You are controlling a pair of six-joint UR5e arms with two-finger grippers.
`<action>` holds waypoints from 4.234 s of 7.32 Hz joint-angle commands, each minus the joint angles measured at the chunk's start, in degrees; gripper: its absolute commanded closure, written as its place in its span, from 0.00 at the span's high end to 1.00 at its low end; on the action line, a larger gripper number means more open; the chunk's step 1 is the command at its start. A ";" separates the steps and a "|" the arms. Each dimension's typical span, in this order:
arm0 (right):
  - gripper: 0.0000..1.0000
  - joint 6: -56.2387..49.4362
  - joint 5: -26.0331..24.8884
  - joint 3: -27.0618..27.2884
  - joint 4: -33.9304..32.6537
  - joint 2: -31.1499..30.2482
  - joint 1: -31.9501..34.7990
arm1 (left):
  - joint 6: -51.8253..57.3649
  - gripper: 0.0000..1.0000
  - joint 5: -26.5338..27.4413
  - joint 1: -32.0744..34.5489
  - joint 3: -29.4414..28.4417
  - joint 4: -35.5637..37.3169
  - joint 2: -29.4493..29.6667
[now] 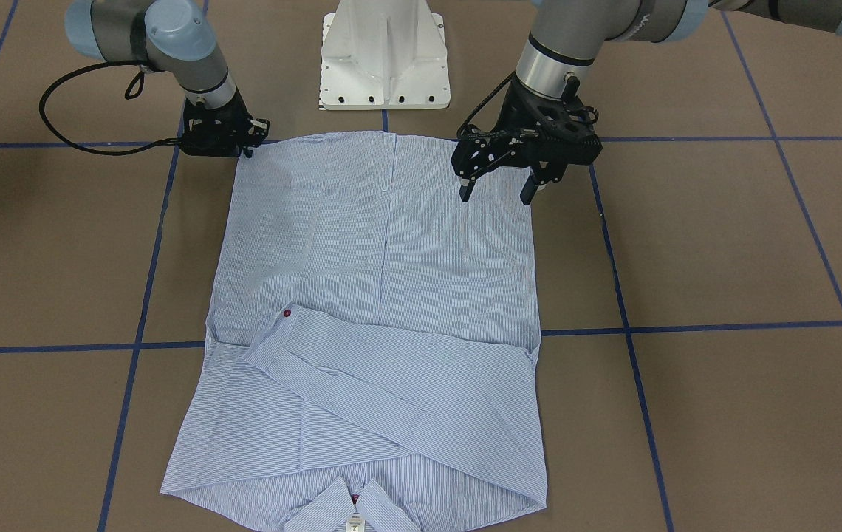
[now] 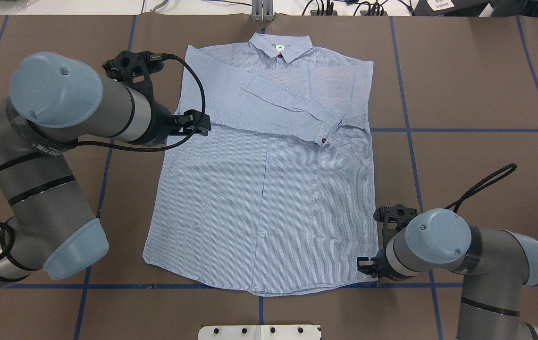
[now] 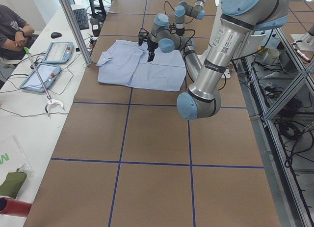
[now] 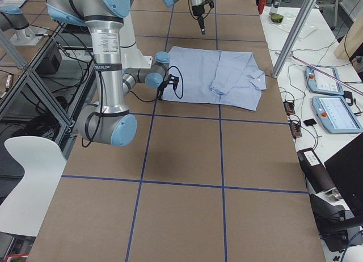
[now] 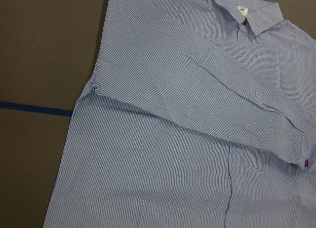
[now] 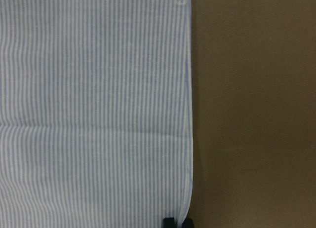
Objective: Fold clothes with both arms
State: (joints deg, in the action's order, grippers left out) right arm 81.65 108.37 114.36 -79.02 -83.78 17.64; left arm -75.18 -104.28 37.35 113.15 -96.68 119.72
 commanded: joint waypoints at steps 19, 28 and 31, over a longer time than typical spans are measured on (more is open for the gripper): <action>0.00 0.00 -0.62 6.49 0.35 0.02 3.45 | -5.68 0.86 6.28 -16.34 -1.69 -9.67 -18.74; 0.00 0.00 -0.09 6.58 0.35 -0.07 4.33 | -4.45 0.60 6.37 -17.40 -2.66 -9.32 -18.74; 0.00 0.00 -0.09 6.58 0.35 -0.07 4.33 | -4.45 0.59 6.37 -17.40 -2.93 -9.23 -18.82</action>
State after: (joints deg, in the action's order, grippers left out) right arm 81.65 108.28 120.94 -78.66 -83.79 21.97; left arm -79.65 -97.91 19.95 110.27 -105.98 100.93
